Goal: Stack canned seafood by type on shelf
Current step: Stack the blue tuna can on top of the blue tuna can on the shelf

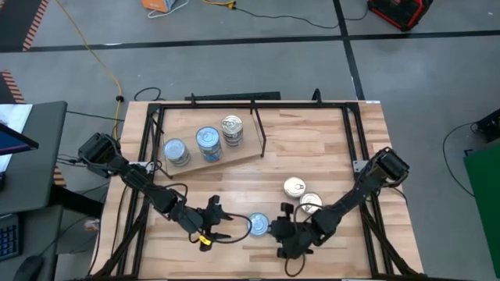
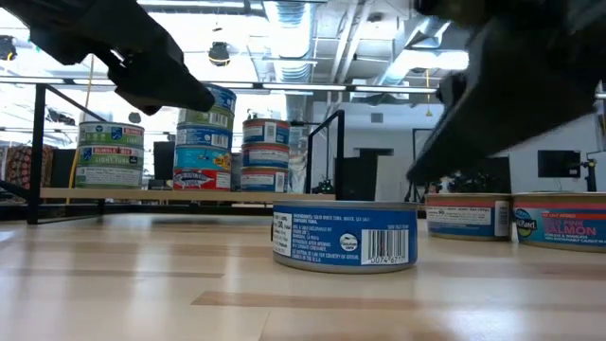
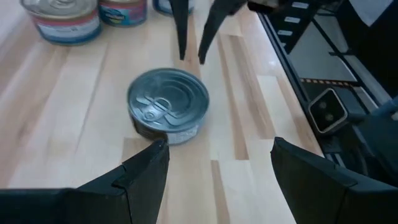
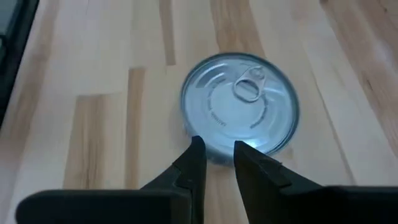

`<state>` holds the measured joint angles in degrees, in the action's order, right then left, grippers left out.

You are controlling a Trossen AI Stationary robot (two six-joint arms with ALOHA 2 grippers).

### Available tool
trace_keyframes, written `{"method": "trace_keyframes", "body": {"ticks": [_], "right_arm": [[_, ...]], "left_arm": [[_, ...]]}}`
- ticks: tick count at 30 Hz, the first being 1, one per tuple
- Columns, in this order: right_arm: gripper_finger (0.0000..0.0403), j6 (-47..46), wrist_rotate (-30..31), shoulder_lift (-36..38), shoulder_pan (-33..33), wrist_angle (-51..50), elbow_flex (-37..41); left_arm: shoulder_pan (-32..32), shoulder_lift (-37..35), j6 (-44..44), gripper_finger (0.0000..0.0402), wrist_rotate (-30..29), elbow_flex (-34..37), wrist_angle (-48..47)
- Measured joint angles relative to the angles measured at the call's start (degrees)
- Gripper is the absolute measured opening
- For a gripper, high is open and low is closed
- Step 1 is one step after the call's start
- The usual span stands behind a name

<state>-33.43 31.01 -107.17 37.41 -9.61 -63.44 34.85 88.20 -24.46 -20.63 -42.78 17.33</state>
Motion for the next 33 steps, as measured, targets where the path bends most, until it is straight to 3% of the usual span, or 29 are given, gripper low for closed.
{"method": "trace_keyframes", "body": {"ticks": [14, 33], "right_arm": [[0.0097, -3.92, 0.8, 0.11, -1.9, 11.25, 8.75], [0.0097, 2.03, 0.56, 0.04, -1.84, 13.4, 4.57]], "left_arm": [[-0.37, 0.0, 0.21, 0.0272, 0.64, 0.0, 0.04], [-0.4, 0.0, 0.18, 0.0272, 0.64, 0.0, 0.08]]}}
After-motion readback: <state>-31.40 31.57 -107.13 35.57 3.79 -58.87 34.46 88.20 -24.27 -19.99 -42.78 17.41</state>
